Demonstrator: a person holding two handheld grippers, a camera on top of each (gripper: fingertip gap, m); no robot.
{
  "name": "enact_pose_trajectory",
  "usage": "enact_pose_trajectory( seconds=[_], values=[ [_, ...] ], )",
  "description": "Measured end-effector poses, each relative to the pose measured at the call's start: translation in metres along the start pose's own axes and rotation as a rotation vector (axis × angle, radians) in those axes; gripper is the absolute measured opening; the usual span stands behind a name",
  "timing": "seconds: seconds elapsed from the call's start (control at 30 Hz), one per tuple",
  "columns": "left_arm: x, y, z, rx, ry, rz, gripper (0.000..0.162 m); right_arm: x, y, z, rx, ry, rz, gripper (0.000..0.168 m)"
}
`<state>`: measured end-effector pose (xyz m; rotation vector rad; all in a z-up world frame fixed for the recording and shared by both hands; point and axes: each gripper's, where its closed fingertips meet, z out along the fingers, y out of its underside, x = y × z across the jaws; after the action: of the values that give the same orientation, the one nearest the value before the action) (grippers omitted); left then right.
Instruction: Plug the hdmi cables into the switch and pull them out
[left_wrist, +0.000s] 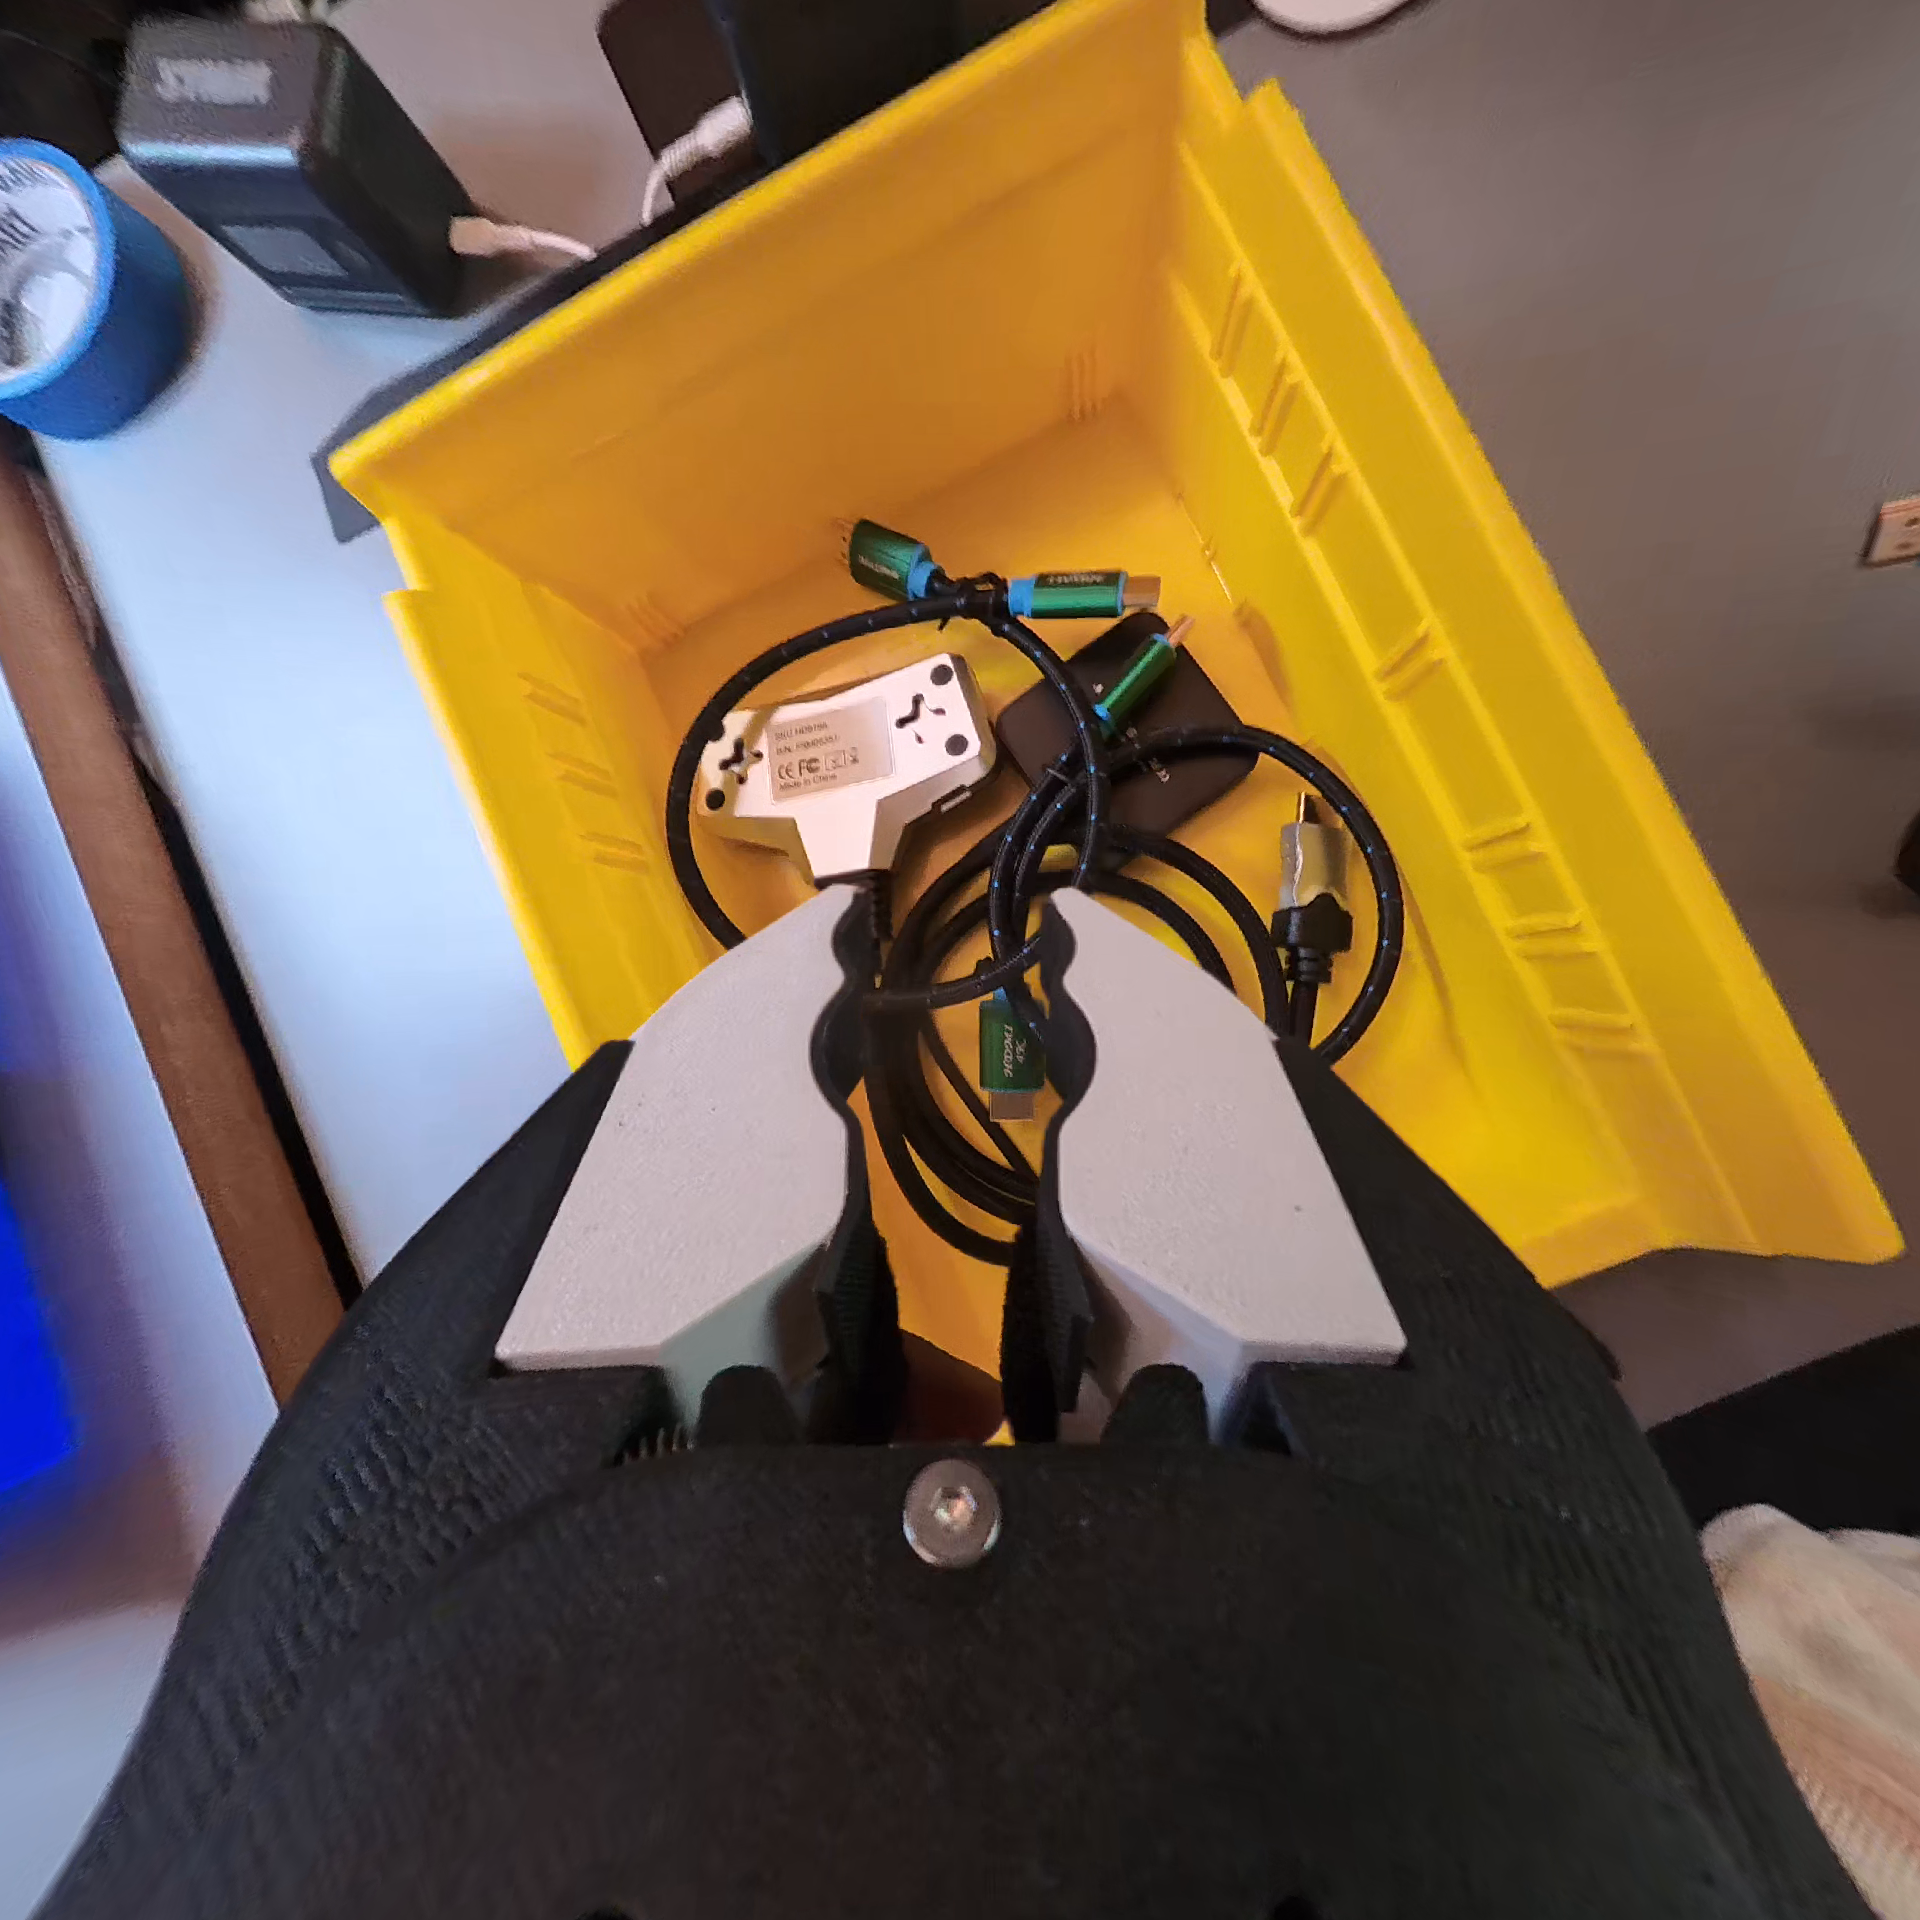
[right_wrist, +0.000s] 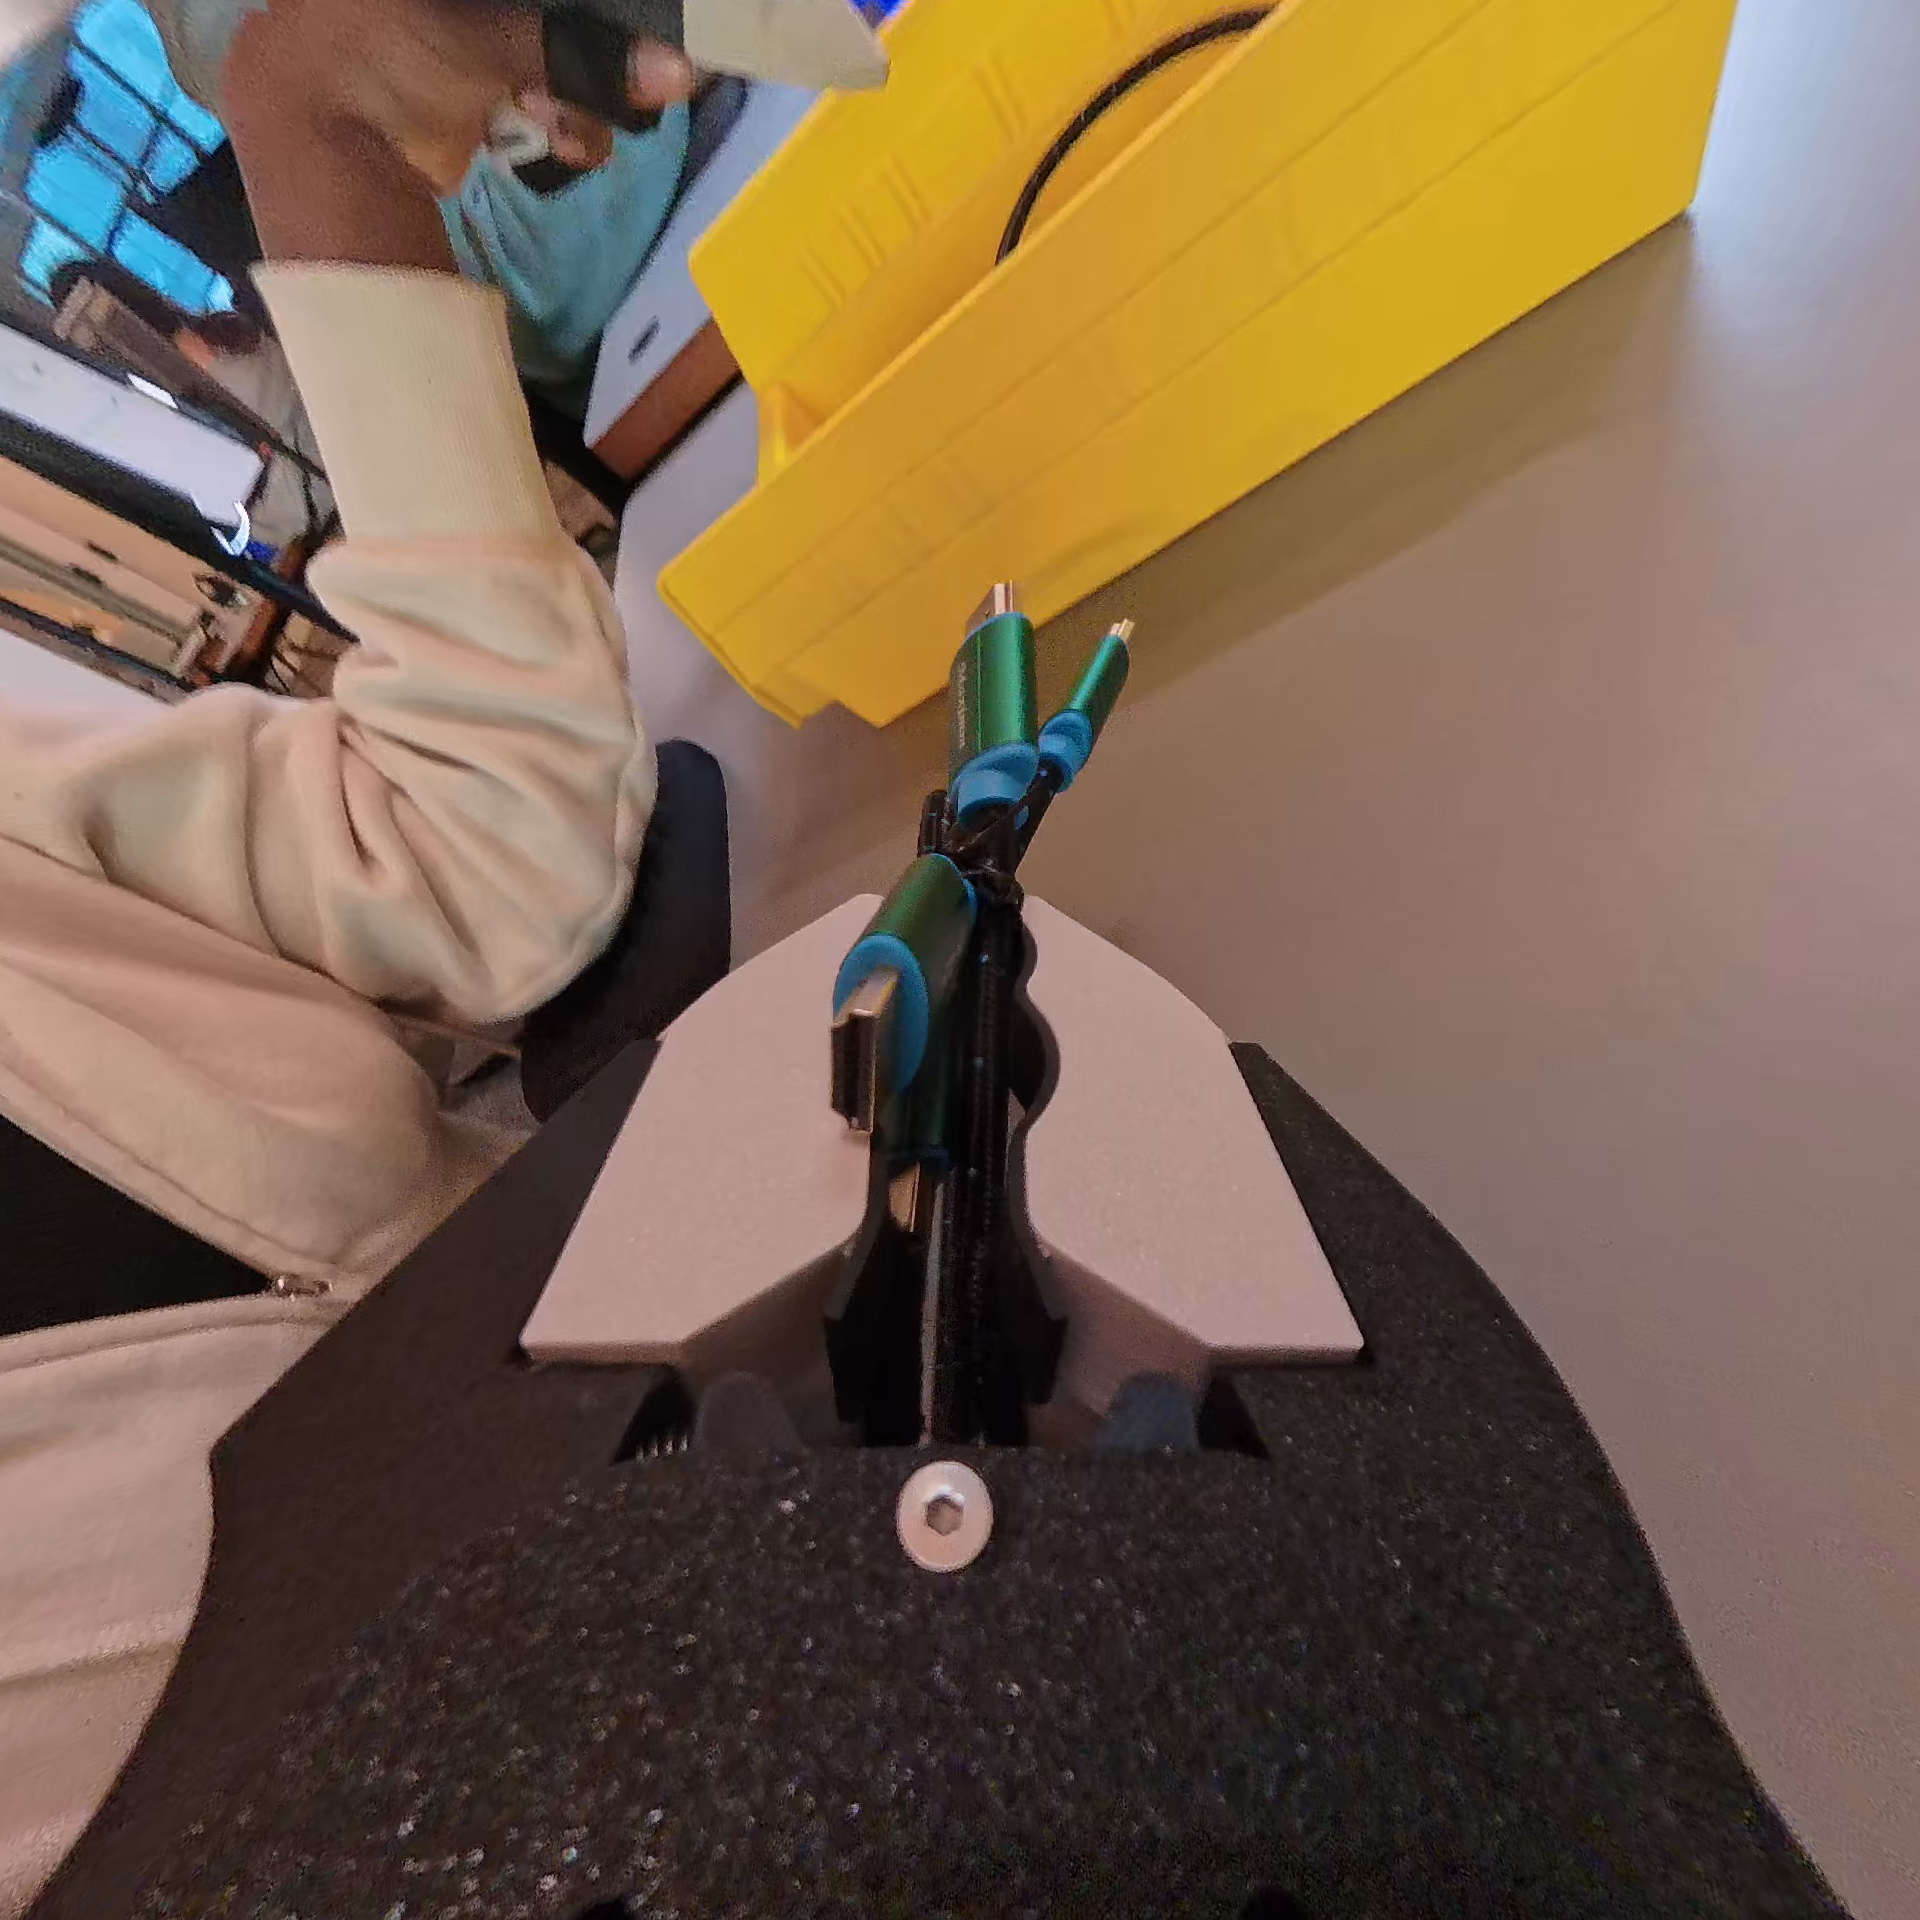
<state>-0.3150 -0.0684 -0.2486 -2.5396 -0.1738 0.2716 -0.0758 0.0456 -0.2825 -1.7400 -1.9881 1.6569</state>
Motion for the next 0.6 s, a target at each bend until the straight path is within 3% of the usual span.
enact_pose_trajectory(
  seconds=[0.33,0.6],
  values=[
    [-0.026,0.001,0.003,0.002,-0.119,-0.145,0.04,0.015,0.036,0.002,-0.24,0.119,-0.063,0.025],
    [-0.036,0.007,-0.011,0.016,-0.172,-0.208,0.04,0.018,0.038,0.003,-0.257,0.136,-0.058,0.022]
  ],
)
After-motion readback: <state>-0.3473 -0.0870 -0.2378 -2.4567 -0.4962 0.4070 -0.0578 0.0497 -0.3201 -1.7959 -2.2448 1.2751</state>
